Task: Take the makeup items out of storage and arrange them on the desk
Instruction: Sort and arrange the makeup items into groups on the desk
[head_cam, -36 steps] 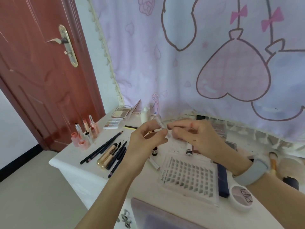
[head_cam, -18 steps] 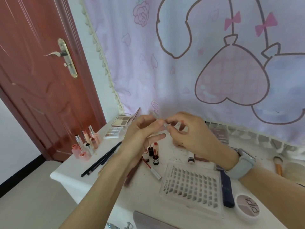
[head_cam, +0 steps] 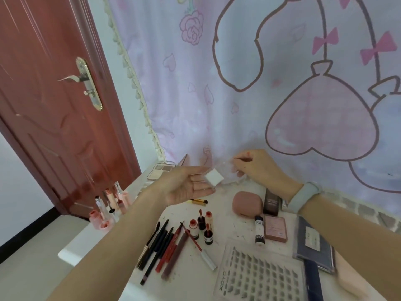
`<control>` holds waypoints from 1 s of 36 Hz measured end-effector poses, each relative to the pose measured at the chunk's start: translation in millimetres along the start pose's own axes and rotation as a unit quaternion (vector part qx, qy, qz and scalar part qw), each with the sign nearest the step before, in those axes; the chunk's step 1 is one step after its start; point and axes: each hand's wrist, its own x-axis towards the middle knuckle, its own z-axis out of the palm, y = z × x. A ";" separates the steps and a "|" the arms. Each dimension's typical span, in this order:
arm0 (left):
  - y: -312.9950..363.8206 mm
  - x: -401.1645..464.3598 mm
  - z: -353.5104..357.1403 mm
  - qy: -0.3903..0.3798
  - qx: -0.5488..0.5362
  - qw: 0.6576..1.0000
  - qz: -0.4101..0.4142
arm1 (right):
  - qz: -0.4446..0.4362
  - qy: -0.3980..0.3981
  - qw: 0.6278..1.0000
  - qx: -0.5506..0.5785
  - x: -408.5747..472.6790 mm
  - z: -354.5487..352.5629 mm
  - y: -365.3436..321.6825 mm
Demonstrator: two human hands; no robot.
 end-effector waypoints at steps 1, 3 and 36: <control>-2.0 4.9 -4.9 0.014 0.013 1.000 -0.012 | 0.015 -0.005 1.000 -0.004 2.5 4.0 6.2; -6.6 15.2 -15.4 0.033 0.039 0.998 -0.028 | 0.029 -0.020 0.999 -0.013 5.7 12.4 17.0; -34.7 59.0 -31.9 0.072 0.352 0.930 -0.073 | -0.060 -0.049 0.931 -0.356 30.8 49.4 68.0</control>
